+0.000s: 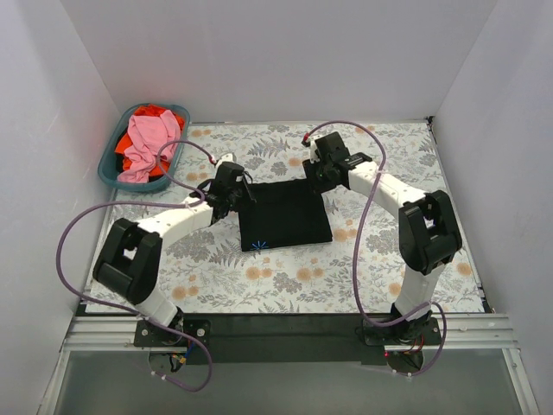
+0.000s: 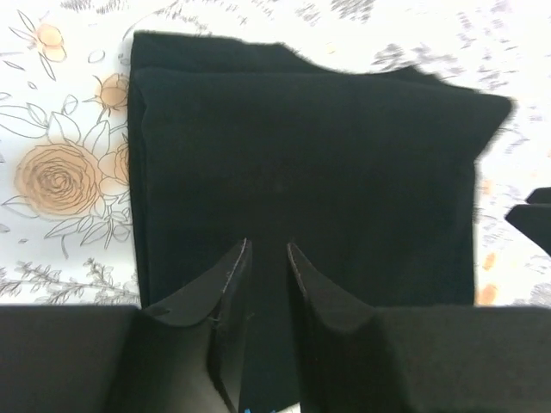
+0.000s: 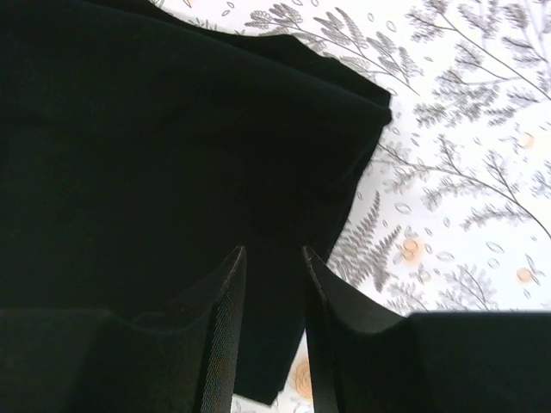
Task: Fold and stack the t-shirts
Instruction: Fold the tshirt
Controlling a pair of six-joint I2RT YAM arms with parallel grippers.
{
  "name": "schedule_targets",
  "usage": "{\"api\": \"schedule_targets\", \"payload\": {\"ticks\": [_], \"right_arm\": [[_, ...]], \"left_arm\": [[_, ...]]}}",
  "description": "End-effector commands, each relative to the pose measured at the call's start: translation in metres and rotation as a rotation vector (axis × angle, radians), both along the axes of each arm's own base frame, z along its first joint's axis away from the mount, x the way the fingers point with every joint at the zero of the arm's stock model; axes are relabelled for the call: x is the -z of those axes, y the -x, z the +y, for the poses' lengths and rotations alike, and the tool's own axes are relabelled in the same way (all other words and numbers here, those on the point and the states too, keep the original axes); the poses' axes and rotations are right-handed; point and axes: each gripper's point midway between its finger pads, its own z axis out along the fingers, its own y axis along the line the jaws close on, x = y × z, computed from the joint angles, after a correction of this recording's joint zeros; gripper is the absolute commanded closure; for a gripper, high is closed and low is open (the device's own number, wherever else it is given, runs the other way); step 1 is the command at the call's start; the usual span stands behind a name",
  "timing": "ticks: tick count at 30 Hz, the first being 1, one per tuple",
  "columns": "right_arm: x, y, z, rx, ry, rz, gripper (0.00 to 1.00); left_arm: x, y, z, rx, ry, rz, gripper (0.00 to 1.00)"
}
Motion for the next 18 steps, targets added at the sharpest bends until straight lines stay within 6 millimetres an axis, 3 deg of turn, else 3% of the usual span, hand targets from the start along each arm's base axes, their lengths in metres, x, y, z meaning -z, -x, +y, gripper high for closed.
{"api": "schedule_targets", "payload": {"ticks": [1, 2, 7, 8, 12, 15, 18], "right_arm": [[0.008, -0.016, 0.019, -0.065, -0.065, -0.028, 0.63], [0.007, -0.021, 0.022, -0.069, -0.078, -0.035, 0.63], [0.022, -0.053, 0.029, -0.075, -0.176, -0.023, 0.64], [0.031, -0.061, 0.03, -0.068, -0.186, -0.011, 0.64], [0.045, -0.086, 0.014, 0.002, -0.251, 0.016, 0.64], [0.036, -0.099, 0.008, 0.024, -0.312, 0.004, 0.64], [0.02, -0.104, 0.003, 0.029, -0.373, -0.008, 0.64]], "left_arm": [[0.004, -0.022, -0.007, -0.013, 0.021, -0.021, 0.79], [0.016, -0.032, -0.002, -0.036, 0.011, 0.0, 0.8], [0.033, -0.077, 0.008, -0.073, 0.033, 0.005, 0.82], [0.047, -0.087, 0.013, -0.088, 0.027, 0.029, 0.81], [0.076, -0.101, 0.027, -0.13, 0.026, 0.078, 0.82], [0.077, -0.105, 0.033, -0.139, 0.034, 0.081, 0.82], [0.056, -0.108, 0.035, -0.137, 0.046, 0.034, 0.78]]}}
